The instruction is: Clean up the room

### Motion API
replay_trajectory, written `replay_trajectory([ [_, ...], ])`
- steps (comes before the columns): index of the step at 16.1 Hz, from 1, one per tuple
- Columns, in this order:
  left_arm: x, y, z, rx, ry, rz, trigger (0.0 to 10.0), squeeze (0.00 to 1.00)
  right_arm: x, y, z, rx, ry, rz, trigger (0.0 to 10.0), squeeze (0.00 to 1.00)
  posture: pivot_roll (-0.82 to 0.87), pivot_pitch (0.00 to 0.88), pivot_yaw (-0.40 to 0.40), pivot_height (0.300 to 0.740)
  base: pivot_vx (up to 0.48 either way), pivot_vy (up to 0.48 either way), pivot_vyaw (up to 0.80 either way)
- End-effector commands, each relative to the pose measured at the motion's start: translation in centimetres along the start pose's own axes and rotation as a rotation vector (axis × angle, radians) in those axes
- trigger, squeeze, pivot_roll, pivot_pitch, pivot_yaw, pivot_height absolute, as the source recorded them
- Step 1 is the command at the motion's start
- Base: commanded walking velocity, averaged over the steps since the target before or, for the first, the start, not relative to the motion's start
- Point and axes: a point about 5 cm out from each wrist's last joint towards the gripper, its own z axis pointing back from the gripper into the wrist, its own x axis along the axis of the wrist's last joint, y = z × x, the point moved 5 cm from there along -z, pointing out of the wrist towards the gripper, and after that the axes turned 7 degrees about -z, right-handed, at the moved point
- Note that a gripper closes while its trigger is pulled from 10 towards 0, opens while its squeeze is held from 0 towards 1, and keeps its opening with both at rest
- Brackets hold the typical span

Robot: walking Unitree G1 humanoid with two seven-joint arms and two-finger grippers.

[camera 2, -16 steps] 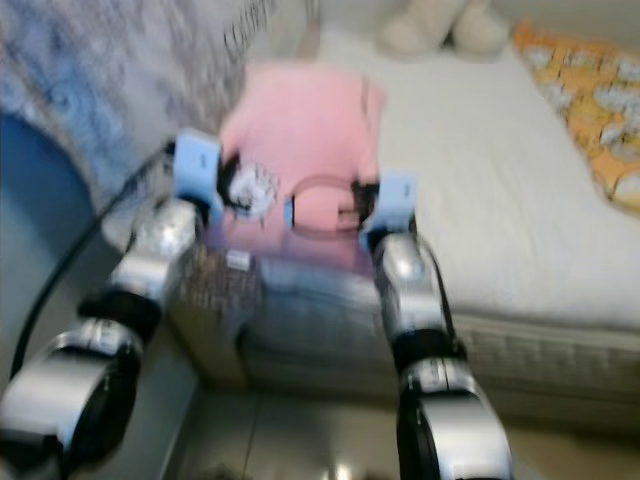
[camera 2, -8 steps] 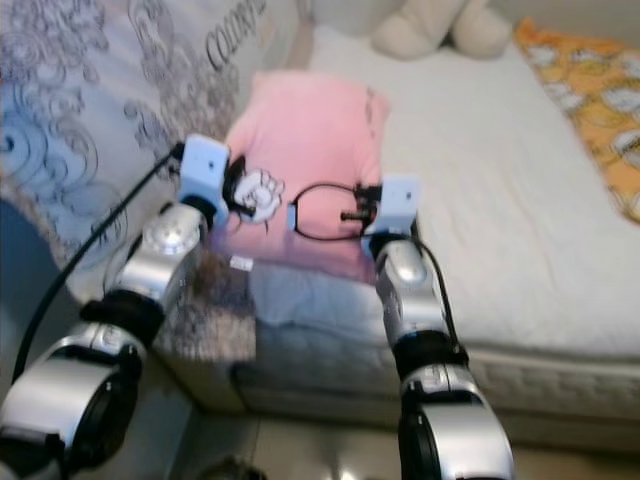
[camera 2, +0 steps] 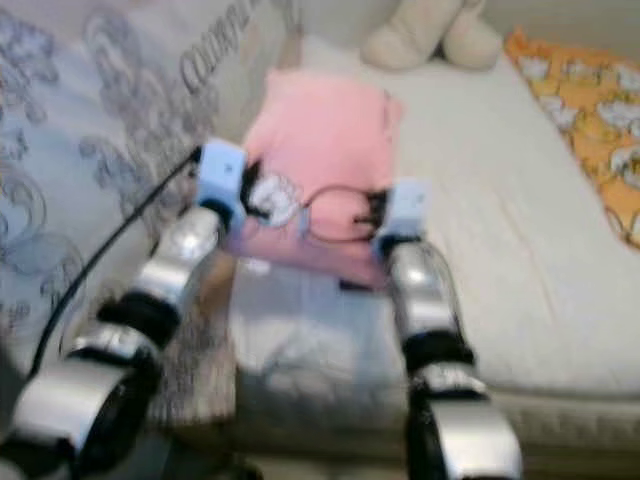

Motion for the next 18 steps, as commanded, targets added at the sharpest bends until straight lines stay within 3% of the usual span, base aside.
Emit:
replay_trajectory([
  [1, 0.9, 0.1, -0.4, 0.022, -0.017, 0.012, 10.0, 0.0, 0.7, -1.0, -0.1, -0.019, -0.007, 0.026, 10.0, 0.0, 0.01, 0.0, 0.011, 0.74, 0.472, 0.0, 0.0],
  [3, -0.3, -0.3, -0.7, 0.034, 0.046, 0.038, 10.0, 0.0, 0.1, -1.3, -0.6, -0.036, 0.047, 0.052, 10.0, 0.0, 0.01, 0.061, -0.003, 0.74, 0.0, 0.0, 0.0],
  [5, -1.0, -0.3, -0.7, 0.04, 0.087, 0.017, 10.0, 0.0, -0.8, -1.3, -0.8, -0.045, 0.103, 0.035, 10.0, 0.0, 0.0, 0.092, -0.001, 0.74, 0.0, 0.0, 0.0],
  [6, -1.9, -0.1, -0.6, 0.054, 0.126, -0.018, 10.0, 0.0, -2.3, -1.0, -0.7, -0.044, 0.171, 0.035, 10.0, 0.0, 0.01, 0.163, 0.009, 0.74, 0.0, 0.0, 0.0],
  [9, -3.3, 0.9, 0.0, 0.105, 0.168, -0.069, 10.0, 0.0, -4.7, -0.1, -0.1, -0.022, 0.259, 0.06, 10.0, 0.0, 0.01, 0.222, 0.012, 0.74, 0.0, 0.0, 0.0],
  [11, -3.2, 4.3, 0.3, 0.203, 0.167, -0.146, 10.0, 0.0, -6.7, 1.5, 0.4, 0.01, 0.314, 0.09, 10.0, 0.0, 0.03, 0.272, 0.013, 0.74, 0.0, 0.0, 0.0],
  [13, -3.0, 6.2, 0.5, 0.266, 0.158, -0.156, 10.0, 0.0, -6.2, 2.8, -0.1, 0.05, 0.29, 0.149, 10.0, 0.0, 0.05, 0.28, 0.009, 0.74, 0.0, 0.0, 0.0],
  [16, -2.7, 6.1, 0.4, 0.274, 0.143, -0.142, 10.0, 0.0, -4.5, 2.4, -0.8, 0.032, 0.241, 0.21, 10.0, 0.0, 0.06, 0.275, -0.005, 0.74, 0.0, 0.0, 0.0],
  [18, -1.8, 5.6, 0.0, 0.297, 0.12, -0.094, 10.0, 0.0, -0.9, 1.6, -2.1, -0.017, 0.14, 0.29, 10.0, 0.0, 0.05, 0.268, -0.014, 0.74, 0.0, 0.0, 0.0],
])
